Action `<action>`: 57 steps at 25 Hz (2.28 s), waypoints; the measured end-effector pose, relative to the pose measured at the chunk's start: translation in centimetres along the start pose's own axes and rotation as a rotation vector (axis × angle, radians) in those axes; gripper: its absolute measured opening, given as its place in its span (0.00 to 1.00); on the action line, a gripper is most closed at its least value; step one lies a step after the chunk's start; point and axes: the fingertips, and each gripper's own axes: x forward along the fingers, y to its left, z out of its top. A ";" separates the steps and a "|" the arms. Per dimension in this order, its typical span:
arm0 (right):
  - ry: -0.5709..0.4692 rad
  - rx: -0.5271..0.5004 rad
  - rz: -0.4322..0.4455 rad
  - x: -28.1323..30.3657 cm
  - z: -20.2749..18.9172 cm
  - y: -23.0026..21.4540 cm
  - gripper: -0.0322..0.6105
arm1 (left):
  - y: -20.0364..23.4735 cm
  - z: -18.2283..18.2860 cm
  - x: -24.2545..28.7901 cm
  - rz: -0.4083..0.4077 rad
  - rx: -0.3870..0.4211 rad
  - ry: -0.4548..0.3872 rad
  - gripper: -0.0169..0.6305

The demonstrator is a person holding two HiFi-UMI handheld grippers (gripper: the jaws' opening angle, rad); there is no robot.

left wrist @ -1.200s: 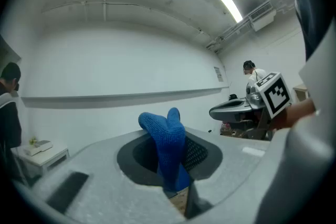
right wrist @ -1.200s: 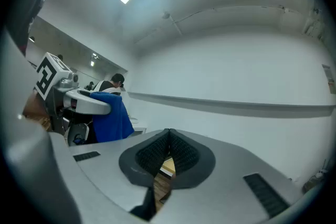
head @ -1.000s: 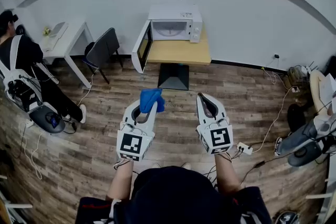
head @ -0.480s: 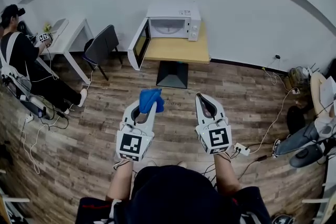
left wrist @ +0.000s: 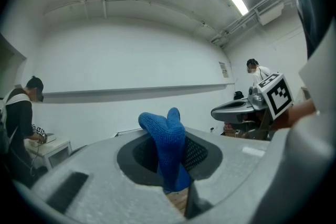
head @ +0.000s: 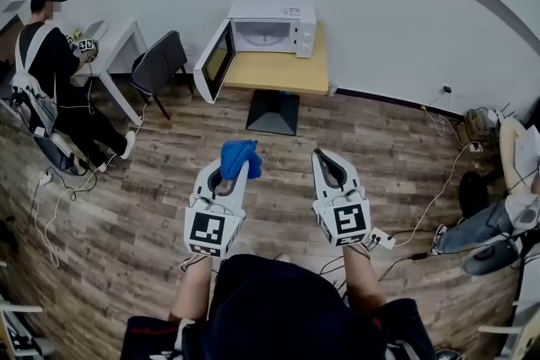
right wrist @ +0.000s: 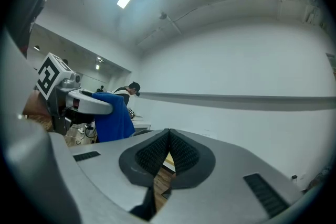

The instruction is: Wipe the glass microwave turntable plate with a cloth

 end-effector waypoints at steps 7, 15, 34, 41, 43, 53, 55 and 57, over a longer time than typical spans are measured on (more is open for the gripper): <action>-0.004 0.017 0.005 -0.3 -0.7 -1.1 0.06 | -1.0 -0.1 0.8 0.002 0.009 0.005 0.13; 0.003 0.012 0.019 2.8 -1.2 -1.8 0.06 | 0.9 -0.5 3.4 0.001 0.010 0.004 0.13; 0.016 0.022 -0.016 19.2 -0.4 -5.0 0.06 | 13.5 -0.5 14.6 -0.044 0.015 0.007 0.13; 0.029 0.019 -0.037 25.5 -0.1 -4.3 0.07 | 19.4 -1.2 17.4 -0.063 0.001 0.005 0.13; 0.030 0.013 -0.041 27.3 0.1 -3.9 0.07 | 21.1 -1.5 18.2 -0.073 0.008 -0.004 0.13; 0.083 -0.013 -0.060 33.2 -1.3 -3.4 0.06 | 26.0 -4.2 21.8 -0.120 -0.029 0.003 0.13; 0.085 -0.011 -0.061 34.1 -1.4 -3.6 0.07 | 26.3 -4.3 22.6 -0.131 -0.030 0.004 0.13; 0.086 -0.009 -0.064 34.9 -1.6 -3.9 0.06 | 26.7 -4.6 23.3 -0.138 -0.032 0.008 0.13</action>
